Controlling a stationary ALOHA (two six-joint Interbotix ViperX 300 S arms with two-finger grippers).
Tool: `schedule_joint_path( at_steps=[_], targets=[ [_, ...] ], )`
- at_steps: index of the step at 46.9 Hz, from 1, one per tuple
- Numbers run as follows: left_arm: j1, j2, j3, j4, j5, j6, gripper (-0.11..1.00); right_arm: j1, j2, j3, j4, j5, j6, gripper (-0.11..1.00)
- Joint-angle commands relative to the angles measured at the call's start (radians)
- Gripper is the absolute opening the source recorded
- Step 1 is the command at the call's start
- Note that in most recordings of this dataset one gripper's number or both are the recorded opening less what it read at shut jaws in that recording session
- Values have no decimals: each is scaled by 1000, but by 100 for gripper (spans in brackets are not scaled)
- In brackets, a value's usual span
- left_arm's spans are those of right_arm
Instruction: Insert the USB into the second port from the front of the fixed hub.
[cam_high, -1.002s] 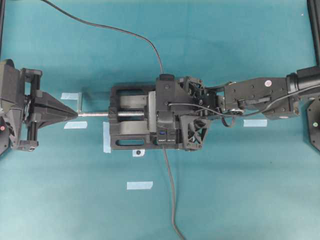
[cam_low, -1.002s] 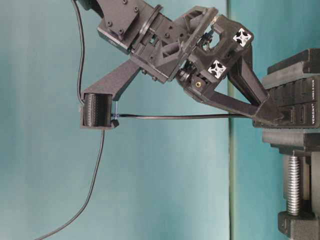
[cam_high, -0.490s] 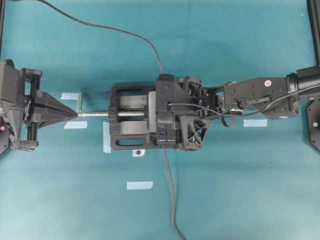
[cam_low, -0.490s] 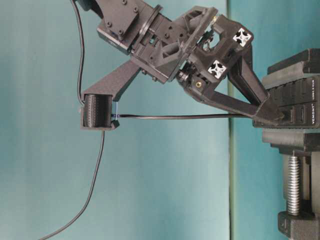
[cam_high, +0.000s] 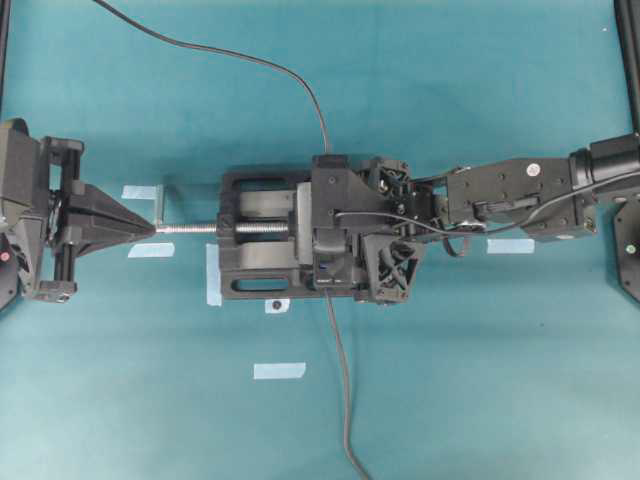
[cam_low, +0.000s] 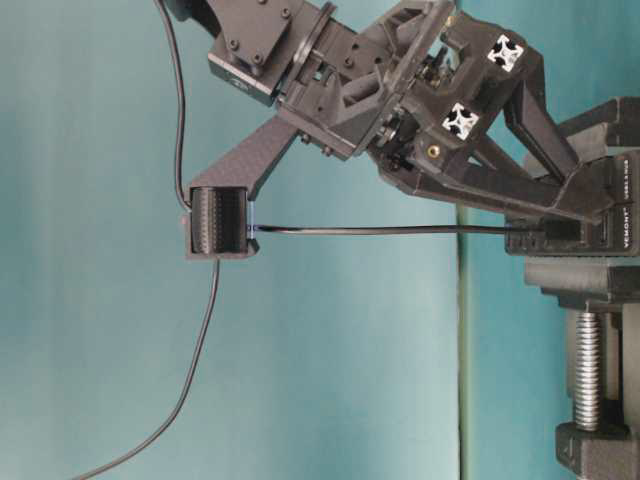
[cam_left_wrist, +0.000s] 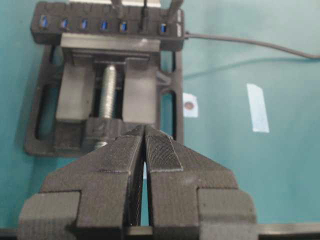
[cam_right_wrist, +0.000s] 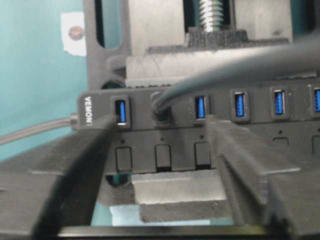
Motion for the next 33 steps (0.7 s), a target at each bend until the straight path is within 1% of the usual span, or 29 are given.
schedule_joint_path(
  at_steps=[1,13,33],
  targets=[
    [2,2,-12,3,-9,-2,2,2,-17,-25,2,-2,8,83],
    [2,3,-12,3,-9,-2,2,0,-37,-21,2,-3,8,83],
    [0,3,-12,2,-11,-2,2,2,-138,48,2,-58,8,83]
  ],
)
